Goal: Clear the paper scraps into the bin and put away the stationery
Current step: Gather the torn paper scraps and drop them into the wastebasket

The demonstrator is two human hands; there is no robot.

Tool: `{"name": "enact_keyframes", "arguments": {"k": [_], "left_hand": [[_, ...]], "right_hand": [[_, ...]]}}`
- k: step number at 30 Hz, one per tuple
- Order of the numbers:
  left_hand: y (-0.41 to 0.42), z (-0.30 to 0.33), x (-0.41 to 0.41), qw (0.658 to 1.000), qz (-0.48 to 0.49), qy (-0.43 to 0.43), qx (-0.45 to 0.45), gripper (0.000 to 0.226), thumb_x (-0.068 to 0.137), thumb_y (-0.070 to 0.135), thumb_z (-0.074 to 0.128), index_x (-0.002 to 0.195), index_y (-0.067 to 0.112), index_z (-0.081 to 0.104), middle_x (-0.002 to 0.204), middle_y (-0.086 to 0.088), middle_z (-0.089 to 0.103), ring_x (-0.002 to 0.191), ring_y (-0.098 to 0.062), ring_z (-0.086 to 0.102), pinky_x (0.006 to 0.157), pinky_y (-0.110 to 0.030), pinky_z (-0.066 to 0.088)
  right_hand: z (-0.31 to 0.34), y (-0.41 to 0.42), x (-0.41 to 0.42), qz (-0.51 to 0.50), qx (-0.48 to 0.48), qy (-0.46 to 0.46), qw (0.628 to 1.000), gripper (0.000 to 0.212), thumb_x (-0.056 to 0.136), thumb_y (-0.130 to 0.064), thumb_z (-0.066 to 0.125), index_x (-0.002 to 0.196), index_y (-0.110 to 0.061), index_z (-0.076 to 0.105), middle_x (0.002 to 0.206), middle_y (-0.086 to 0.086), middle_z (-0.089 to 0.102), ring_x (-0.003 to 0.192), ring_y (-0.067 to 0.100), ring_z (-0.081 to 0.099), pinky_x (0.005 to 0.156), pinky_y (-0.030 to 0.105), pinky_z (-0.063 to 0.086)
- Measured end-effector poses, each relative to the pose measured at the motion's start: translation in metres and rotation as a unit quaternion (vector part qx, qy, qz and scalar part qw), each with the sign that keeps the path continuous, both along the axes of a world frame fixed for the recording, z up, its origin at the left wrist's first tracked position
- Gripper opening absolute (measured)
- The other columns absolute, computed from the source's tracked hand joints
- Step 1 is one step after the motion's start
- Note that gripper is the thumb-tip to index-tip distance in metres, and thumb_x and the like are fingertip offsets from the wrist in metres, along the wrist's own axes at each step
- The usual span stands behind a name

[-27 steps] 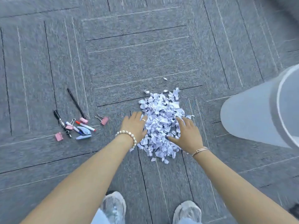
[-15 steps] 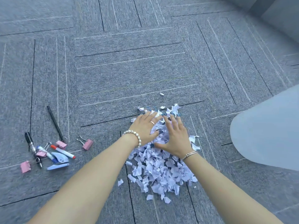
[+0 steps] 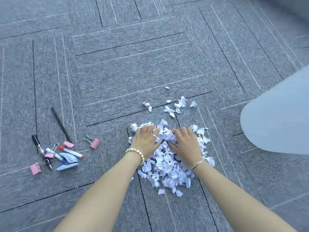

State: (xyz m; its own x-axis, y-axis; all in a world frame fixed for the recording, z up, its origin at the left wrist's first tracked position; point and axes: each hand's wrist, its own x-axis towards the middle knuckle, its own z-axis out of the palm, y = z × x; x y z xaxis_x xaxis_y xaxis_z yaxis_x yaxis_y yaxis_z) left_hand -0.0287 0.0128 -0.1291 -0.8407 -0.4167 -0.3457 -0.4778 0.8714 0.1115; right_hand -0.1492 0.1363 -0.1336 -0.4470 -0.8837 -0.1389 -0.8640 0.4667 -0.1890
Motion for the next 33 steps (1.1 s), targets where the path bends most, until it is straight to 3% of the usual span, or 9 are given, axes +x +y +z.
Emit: {"name": "enact_keyframes", "arguments": {"k": [3, 9, 15, 18, 21, 25, 28, 33], "left_hand": [[0.002, 0.006, -0.008, 1.000, -0.005, 0.004, 0.014, 0.044, 0.094, 0.038, 0.037, 0.129, 0.013, 0.031, 0.123, -0.008, 0.041, 0.106, -0.019, 0.047, 0.079, -0.029, 0.051], [-0.002, 0.047, -0.022, 1.000, -0.014, -0.006, 0.011, 0.046, 0.094, 0.042, 0.031, 0.128, 0.011, 0.035, 0.119, -0.007, 0.050, 0.089, -0.020, 0.061, 0.059, -0.026, 0.048], [-0.014, 0.122, -0.038, 1.000, -0.023, -0.006, -0.008, 0.044, 0.094, 0.041, 0.031, 0.124, 0.011, 0.041, 0.112, -0.004, 0.054, 0.072, -0.013, 0.058, 0.051, -0.021, 0.047], [-0.019, 0.164, -0.047, 0.999, -0.001, 0.024, -0.035, 0.039, 0.095, 0.039, 0.031, 0.115, 0.010, 0.046, 0.098, -0.002, 0.055, 0.067, -0.011, 0.054, 0.051, -0.019, 0.048], [-0.020, 0.205, -0.062, 0.997, 0.006, 0.047, -0.061, 0.035, 0.096, 0.036, 0.030, 0.112, 0.010, 0.046, 0.093, -0.001, 0.055, 0.064, -0.013, 0.052, 0.051, -0.020, 0.049], [-0.013, 0.249, -0.083, 0.992, -0.003, 0.083, -0.096, 0.035, 0.096, 0.035, 0.028, 0.105, 0.008, 0.049, 0.081, 0.001, 0.048, 0.061, -0.012, 0.050, 0.043, -0.017, 0.039], [-0.007, 0.271, -0.097, 0.988, -0.011, 0.113, -0.104, 0.036, 0.095, 0.035, 0.028, 0.107, 0.009, 0.050, 0.084, 0.001, 0.055, 0.057, -0.011, 0.050, 0.039, -0.016, 0.032], [0.010, 0.306, -0.132, 0.981, -0.048, 0.151, -0.110, 0.039, 0.094, 0.036, 0.028, 0.112, 0.010, 0.051, 0.097, -0.004, 0.062, 0.068, -0.016, 0.059, 0.046, -0.021, 0.044]], "right_hand": [[0.007, -0.003, 0.002, -0.015, 0.043, -0.069, 0.997, 0.038, 0.088, -0.042, 0.042, 0.113, -0.013, 0.043, 0.095, 0.005, 0.053, 0.085, 0.018, 0.048, 0.068, 0.028, 0.049], [0.048, -0.019, -0.007, -0.021, 0.065, -0.102, 0.992, 0.028, 0.089, -0.037, 0.044, 0.100, -0.011, 0.043, 0.092, 0.008, 0.058, 0.078, 0.024, 0.055, 0.060, 0.034, 0.046], [0.133, -0.013, -0.023, -0.042, 0.050, -0.098, 0.993, 0.029, 0.088, -0.037, 0.042, 0.102, -0.011, 0.043, 0.094, 0.011, 0.060, 0.073, 0.026, 0.053, 0.052, 0.028, 0.036], [0.178, -0.007, -0.036, -0.064, 0.039, -0.098, 0.992, 0.026, 0.088, -0.035, 0.042, 0.095, -0.011, 0.042, 0.094, 0.013, 0.060, 0.078, 0.029, 0.056, 0.060, 0.033, 0.041], [0.217, -0.002, -0.048, -0.083, 0.028, -0.101, 0.991, 0.023, 0.089, -0.036, 0.043, 0.084, -0.014, 0.036, 0.082, 0.008, 0.058, 0.068, 0.025, 0.052, 0.057, 0.032, 0.042], [0.258, 0.006, -0.064, -0.117, -0.016, -0.103, 0.988, 0.027, 0.089, -0.037, 0.045, 0.093, -0.011, 0.042, 0.075, 0.005, 0.054, 0.066, 0.024, 0.053, 0.056, 0.032, 0.043], [0.285, 0.014, -0.079, -0.144, -0.047, -0.098, 0.984, 0.030, 0.088, -0.035, 0.044, 0.103, -0.009, 0.045, 0.081, 0.010, 0.058, 0.074, 0.029, 0.056, 0.057, 0.032, 0.040], [0.323, 0.035, -0.110, -0.199, -0.118, -0.092, 0.969, 0.018, 0.084, -0.029, 0.046, 0.082, -0.012, 0.043, 0.085, 0.018, 0.061, 0.081, 0.036, 0.056, 0.059, 0.033, 0.035]]}}
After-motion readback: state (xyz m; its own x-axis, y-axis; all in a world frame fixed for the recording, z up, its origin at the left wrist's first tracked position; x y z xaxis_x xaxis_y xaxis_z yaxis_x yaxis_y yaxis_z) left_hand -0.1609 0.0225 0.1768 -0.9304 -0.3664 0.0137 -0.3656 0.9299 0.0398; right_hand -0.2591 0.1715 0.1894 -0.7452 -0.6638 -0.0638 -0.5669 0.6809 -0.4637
